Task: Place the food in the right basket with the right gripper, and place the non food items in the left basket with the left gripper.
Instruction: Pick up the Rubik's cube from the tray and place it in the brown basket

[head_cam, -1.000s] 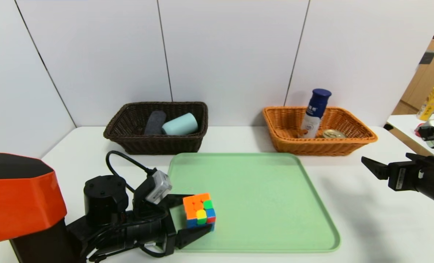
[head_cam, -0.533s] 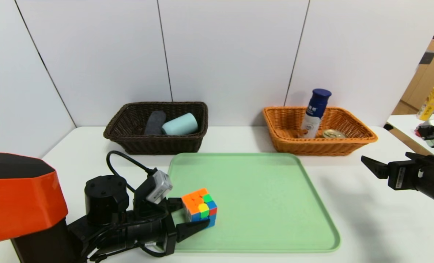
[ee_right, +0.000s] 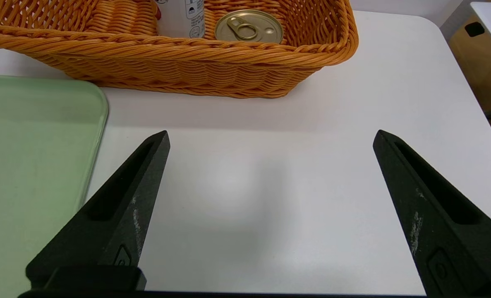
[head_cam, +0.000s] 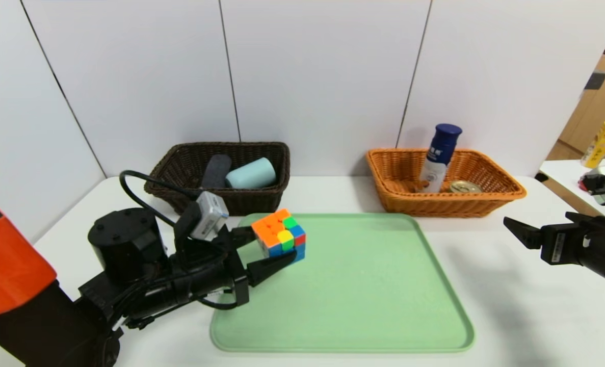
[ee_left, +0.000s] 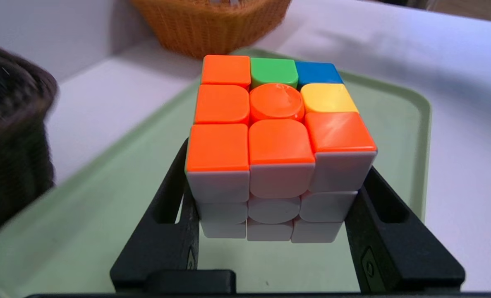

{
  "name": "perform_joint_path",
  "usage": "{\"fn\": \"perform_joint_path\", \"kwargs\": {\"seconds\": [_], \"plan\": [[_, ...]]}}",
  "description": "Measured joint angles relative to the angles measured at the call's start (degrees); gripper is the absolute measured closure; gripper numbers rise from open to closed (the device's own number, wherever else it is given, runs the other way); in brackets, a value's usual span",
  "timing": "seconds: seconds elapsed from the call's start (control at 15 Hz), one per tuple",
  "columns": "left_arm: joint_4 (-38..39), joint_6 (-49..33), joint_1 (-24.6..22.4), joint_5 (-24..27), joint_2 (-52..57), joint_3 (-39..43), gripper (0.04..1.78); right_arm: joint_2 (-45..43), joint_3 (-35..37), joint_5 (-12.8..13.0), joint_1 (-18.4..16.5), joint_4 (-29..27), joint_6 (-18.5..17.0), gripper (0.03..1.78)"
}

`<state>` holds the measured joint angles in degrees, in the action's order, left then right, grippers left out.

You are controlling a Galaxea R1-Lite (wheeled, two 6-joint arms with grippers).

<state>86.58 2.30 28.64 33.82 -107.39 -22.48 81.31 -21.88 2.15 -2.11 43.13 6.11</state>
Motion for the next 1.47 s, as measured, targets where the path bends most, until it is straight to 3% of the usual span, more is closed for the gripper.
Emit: {"fn": "perform_joint_path", "kwargs": {"seconds": [0.13,0.33,0.73,1.13,1.33,1.47], "plan": [[-3.83,-0.02,-2.38,-0.37,3.3,-3.67,0.86,0.0,0.0,0.0,0.0,0.0,0.0,0.11],[-12.06,0.11,-9.64,-0.44,6.29,-11.47,0.86,0.0,0.0,-0.02,0.0,0.02,0.04,0.11],[-46.59,1.61,-21.33,-1.44,9.95,-32.32,0.86,0.11,-0.09,-0.04,0.11,0.06,0.06,0.11],[-84.69,2.73,-23.05,-13.81,6.64,-55.64,0.86,0.13,0.13,-0.02,0.1,0.11,-0.3,0.11],[-98.21,2.77,-23.04,-19.68,1.68,-64.28,0.86,0.13,0.06,-0.04,0.1,0.13,-0.63,0.11],[-102.34,2.73,-23.02,-23.49,-1.85,-67.45,0.86,0.06,0.0,-0.06,0.1,0.11,-0.74,0.11]]}}
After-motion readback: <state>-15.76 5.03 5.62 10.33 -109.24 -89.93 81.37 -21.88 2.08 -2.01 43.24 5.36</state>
